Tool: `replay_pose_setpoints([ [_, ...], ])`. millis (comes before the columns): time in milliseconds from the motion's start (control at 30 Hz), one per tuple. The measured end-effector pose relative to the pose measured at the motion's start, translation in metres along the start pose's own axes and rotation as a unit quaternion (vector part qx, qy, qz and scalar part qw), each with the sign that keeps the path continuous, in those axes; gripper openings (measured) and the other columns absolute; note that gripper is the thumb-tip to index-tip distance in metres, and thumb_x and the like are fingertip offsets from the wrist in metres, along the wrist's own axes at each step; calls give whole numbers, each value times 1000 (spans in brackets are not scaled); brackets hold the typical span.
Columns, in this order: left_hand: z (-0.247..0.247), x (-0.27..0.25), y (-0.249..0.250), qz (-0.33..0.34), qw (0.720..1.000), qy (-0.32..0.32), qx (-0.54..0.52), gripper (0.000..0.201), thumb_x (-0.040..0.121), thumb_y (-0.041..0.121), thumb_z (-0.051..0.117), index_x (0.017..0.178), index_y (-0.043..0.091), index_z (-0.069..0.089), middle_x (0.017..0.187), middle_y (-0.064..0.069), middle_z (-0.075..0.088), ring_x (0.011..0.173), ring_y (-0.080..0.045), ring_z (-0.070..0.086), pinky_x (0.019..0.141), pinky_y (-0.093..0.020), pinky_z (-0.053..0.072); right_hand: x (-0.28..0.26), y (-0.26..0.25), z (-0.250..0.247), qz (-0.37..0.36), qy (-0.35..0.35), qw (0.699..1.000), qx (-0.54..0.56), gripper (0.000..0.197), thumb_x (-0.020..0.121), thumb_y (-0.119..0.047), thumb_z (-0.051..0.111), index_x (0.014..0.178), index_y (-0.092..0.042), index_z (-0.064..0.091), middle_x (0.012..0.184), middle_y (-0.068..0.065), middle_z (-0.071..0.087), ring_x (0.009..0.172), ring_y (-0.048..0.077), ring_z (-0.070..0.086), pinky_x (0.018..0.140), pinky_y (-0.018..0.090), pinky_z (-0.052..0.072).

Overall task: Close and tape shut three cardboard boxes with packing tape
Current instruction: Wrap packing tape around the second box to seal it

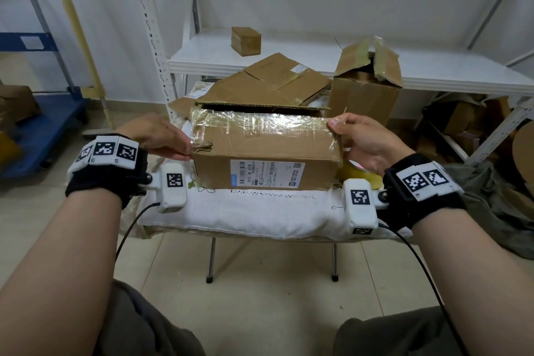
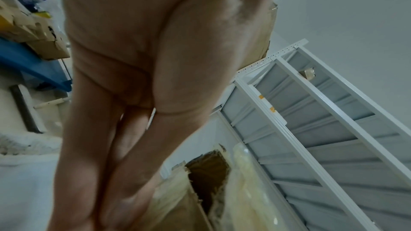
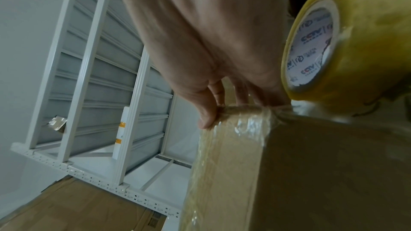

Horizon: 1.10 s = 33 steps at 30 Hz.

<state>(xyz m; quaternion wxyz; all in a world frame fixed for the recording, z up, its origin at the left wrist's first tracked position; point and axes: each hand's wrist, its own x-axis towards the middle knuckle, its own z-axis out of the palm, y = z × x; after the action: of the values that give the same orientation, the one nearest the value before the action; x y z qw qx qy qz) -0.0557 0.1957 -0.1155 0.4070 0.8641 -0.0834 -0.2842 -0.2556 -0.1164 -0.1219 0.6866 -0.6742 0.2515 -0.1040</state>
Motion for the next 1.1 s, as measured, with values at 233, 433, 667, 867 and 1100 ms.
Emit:
replay_pose_setpoints([
  [233,7,6,-6,7,997,-41,-63,14,95,-3,57,104,-9,66,104,-25,73,93,-32,73,69,-27,62,0,1,-1,3,-1,1000,-9,23,99,-16,61,76,-17,58,106,14,56,100,28,47,86,44,46],
  [433,1,8,-6,9,998,-32,-58,20,96,9,62,110,-5,66,112,-21,70,97,-32,72,79,-32,60,-1,1,-2,8,2,1000,-19,22,99,-18,62,78,-18,58,105,14,55,99,28,46,81,41,46],
  [667,-10,-6,-2,25,996,-11,-82,19,75,-3,74,94,-3,69,97,-21,73,74,-20,71,59,-22,61,-2,0,-2,11,0,1000,-21,23,100,-18,61,76,-18,58,106,14,54,96,27,44,72,36,45],
  [867,-17,-12,-1,56,996,-42,-56,37,59,5,79,95,-2,74,99,-14,76,85,-20,75,68,-19,60,-1,0,-2,17,3,1000,-26,17,99,-17,61,83,-15,60,110,14,55,100,28,45,77,38,46],
  [1100,-24,-20,-1,71,990,-119,-16,50,41,18,92,87,1,79,100,-18,75,89,-23,75,67,-19,59,0,0,-1,15,7,1000,-26,19,100,-18,60,82,-17,57,111,14,57,96,27,47,83,42,42],
])
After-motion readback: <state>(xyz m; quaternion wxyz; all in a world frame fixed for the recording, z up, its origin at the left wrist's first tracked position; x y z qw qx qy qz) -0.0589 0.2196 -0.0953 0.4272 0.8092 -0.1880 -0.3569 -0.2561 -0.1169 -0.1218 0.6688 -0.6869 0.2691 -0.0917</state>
